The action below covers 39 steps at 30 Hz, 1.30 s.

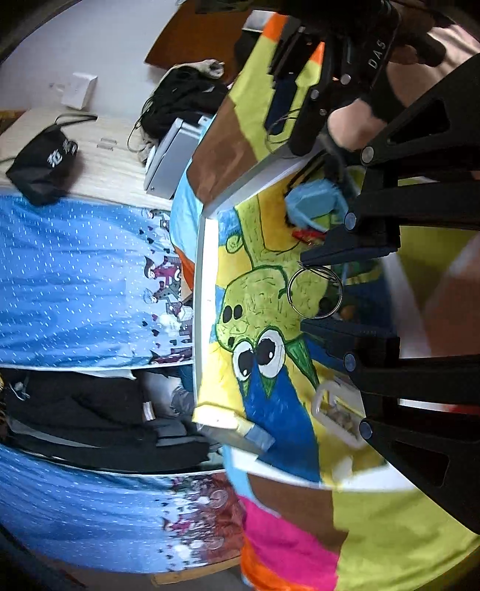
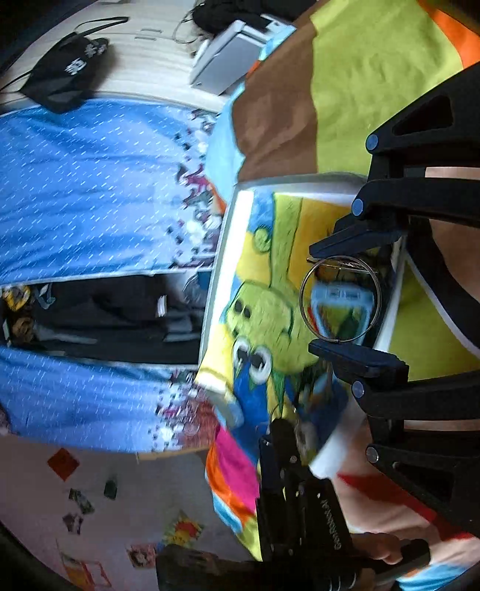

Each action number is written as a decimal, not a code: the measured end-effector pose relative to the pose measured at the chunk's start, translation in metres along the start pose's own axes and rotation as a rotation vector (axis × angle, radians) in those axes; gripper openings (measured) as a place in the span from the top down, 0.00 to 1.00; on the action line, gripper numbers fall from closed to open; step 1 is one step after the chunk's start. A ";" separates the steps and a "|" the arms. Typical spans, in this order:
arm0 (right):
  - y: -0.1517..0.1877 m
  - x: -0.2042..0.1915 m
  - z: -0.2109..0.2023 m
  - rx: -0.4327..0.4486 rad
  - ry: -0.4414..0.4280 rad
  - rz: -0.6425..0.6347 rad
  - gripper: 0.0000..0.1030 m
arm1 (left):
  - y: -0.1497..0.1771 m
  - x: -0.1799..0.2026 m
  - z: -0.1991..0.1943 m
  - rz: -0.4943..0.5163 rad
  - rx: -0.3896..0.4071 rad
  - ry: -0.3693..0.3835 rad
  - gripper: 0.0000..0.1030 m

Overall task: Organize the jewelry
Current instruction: 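Carry both sets of hoops into the frog tray and open both tools, then lift both tools out of the tray and move back over the duvet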

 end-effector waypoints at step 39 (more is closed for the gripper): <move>0.029 0.018 -0.118 0.169 0.085 0.102 0.00 | 0.011 0.026 -0.122 -0.057 0.207 -0.092 0.08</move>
Point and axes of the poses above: each gripper's, at about its wrist camera, not at the fingertips, and z roughly the way its jaws point, x to its right, y to its underside, the point moved 8 cm from there along z, roughly the way its jaws point, and after that the axes turned 14 degrees about z, right-handed, at the moved point
